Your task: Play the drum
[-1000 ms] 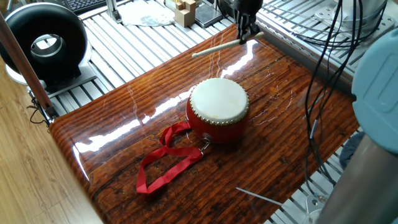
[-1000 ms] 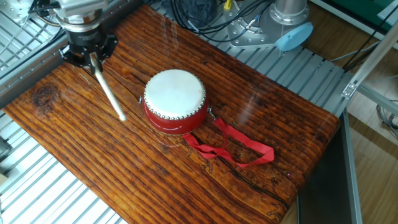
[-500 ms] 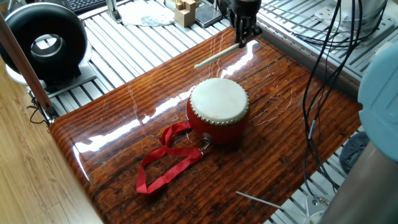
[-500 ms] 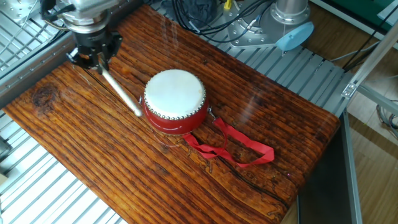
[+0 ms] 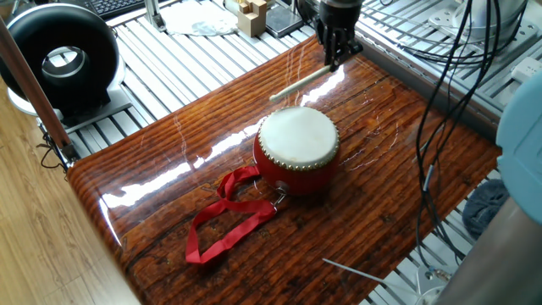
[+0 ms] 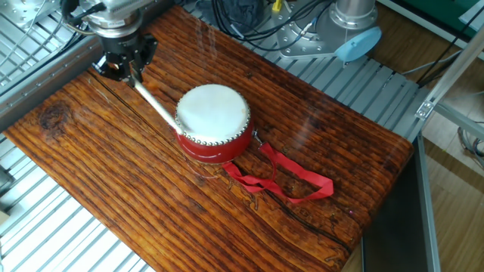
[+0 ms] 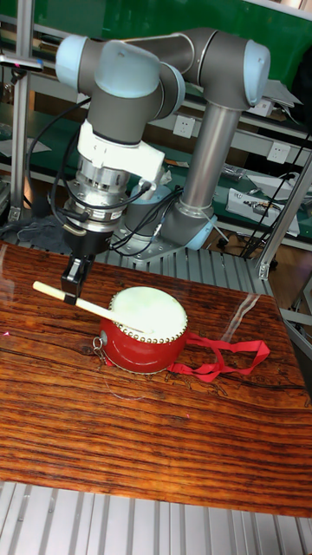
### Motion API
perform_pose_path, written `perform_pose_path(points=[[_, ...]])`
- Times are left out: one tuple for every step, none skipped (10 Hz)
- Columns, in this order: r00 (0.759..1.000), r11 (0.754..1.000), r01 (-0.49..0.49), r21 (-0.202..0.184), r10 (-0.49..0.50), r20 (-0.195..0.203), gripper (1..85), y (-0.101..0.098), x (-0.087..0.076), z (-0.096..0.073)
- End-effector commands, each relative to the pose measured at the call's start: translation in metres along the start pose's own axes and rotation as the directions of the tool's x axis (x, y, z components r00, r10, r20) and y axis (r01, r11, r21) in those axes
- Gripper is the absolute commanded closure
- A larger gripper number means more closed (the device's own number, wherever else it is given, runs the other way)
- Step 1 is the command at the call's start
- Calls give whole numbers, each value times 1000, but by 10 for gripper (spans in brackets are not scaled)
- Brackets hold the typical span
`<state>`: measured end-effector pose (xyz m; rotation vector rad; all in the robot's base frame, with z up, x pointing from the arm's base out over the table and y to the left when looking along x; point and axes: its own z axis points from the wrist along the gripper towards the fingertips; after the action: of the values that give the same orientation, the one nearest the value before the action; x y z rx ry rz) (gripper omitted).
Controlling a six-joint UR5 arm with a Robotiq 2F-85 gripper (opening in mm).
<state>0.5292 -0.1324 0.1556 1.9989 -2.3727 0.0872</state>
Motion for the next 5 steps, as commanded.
perform_pose_path(points=[[1000,1000,-14,0,14,20,847,8,-2,-4],[1000,1000,-16,0,16,21,847,11,-3,-6],[1000,1000,-13,2,13,22,847,11,-2,-6],[1000,1000,-11,1,11,25,847,12,-3,-6],[1000,1000,-13,2,13,26,847,11,-3,-6]])
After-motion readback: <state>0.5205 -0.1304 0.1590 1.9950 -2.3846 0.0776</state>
